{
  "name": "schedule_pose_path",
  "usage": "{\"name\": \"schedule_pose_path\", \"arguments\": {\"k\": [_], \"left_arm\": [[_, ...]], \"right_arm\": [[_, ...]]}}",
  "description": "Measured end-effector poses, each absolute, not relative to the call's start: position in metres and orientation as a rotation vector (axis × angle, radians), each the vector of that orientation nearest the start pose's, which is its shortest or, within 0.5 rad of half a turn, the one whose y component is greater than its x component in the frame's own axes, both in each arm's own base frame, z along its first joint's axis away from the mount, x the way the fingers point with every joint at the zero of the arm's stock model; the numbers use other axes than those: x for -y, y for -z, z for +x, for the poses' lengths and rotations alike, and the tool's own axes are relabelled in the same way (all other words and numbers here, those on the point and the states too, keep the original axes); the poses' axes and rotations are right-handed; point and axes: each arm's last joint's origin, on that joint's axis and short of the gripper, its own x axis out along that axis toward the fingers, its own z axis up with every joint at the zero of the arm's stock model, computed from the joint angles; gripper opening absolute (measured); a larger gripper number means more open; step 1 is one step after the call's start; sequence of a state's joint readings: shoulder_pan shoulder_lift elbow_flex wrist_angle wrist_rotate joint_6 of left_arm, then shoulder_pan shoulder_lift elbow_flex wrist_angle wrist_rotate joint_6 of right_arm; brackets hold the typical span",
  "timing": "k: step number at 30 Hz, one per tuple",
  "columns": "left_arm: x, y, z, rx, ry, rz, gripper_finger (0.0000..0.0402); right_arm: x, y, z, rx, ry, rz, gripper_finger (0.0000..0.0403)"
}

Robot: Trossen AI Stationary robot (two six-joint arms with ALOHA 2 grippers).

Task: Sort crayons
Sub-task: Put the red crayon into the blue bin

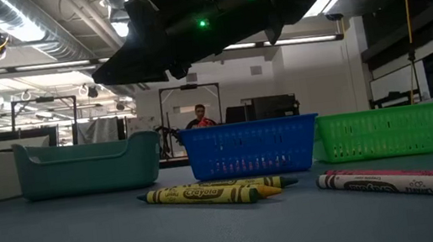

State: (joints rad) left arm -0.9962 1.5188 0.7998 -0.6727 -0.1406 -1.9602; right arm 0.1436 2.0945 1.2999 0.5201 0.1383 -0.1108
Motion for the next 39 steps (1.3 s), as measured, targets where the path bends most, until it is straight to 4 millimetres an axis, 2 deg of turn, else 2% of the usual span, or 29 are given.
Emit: {"name": "schedule_pose_path", "arguments": {"k": [7, 17, 23, 39], "left_arm": [[0.208, -0.14, 0.139, -1.284, -0.658, -0.807, 0.0091], [0.215, -0.149, 0.142, -1.324, -0.63, -0.804, 0.0091], [0.21, -0.162, 0.139, -1.345, -0.735, -0.704, 0.0091], [0.198, -0.149, 0.132, -1.326, -0.807, -0.655, 0.0092]], "right_arm": [[-0.062, -0.173, 0.455, -0.271, -0.02, -0.149, 0.0117], [-0.062, -0.173, 0.455, -0.278, -0.021, -0.15, 0.0117], [-0.062, -0.173, 0.455, -0.278, -0.021, -0.15, 0.0117], [-0.062, -0.17, 0.454, -0.304, -0.022, -0.153, 0.0117]]}}
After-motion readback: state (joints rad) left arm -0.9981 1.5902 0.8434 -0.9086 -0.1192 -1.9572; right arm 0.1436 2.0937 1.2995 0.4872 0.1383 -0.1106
